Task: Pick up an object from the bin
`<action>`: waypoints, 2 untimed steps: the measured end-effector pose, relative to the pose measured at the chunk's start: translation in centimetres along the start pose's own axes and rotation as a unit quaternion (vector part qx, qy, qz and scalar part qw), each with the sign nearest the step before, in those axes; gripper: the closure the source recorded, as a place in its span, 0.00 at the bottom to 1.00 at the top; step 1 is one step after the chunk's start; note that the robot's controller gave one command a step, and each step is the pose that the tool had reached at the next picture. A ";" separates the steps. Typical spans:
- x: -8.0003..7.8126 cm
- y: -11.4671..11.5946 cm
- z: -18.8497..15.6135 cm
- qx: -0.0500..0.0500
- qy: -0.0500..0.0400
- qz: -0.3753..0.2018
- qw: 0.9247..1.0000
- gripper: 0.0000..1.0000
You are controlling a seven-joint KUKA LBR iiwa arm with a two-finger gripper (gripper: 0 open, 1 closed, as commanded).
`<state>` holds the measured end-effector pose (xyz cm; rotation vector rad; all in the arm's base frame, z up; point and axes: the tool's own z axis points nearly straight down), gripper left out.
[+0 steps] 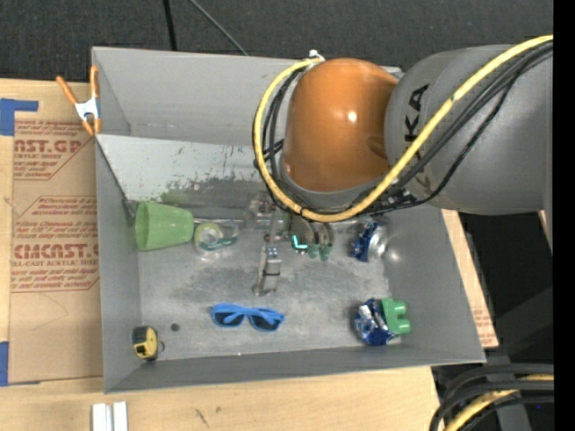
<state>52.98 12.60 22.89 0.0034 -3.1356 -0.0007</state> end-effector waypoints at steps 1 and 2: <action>3.7 -1.3 16.4 0.001 -0.001 -0.078 0.997 0.00; 3.4 -1.2 15.9 0.000 -0.004 -0.077 0.997 1.00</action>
Offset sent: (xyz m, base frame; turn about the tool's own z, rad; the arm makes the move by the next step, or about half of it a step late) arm -0.0357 -0.0130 -0.1589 -0.1542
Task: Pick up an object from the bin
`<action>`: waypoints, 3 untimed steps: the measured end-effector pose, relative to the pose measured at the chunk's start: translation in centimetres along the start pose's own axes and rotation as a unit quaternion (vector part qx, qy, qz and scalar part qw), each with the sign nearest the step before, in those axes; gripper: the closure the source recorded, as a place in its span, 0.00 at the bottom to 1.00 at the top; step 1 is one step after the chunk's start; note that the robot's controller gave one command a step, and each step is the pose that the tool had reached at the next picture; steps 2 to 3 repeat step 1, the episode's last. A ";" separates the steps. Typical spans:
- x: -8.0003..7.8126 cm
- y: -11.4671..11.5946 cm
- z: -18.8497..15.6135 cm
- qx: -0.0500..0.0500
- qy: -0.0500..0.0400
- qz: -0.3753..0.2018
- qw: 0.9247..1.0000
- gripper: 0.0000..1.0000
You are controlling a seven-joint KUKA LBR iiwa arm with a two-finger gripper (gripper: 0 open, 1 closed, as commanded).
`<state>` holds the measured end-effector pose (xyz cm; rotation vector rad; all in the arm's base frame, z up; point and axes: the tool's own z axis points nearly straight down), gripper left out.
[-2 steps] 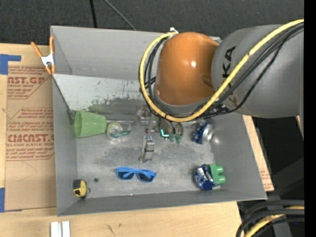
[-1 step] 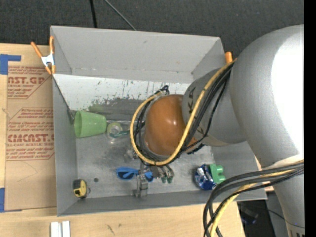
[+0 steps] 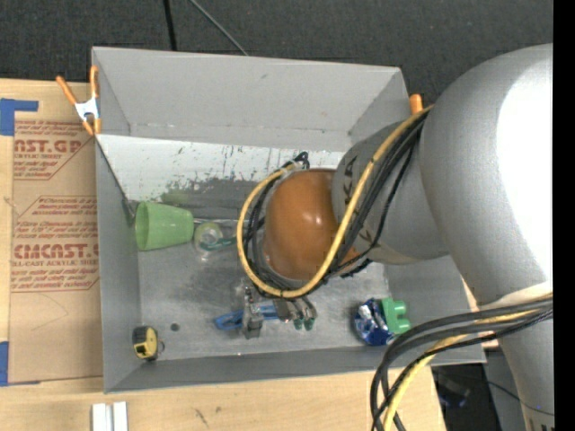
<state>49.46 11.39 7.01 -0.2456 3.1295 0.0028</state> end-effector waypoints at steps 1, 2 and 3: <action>0.8 2.6 -15.0 0.000 -0.003 0.012 1.000 1.00; 0.8 2.6 -15.0 0.000 -0.003 0.012 1.000 1.00; 0.8 2.6 -15.0 0.000 -0.003 0.012 1.000 1.00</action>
Offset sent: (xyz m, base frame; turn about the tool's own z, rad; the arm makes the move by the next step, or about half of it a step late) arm -0.0138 0.0226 0.1458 0.0256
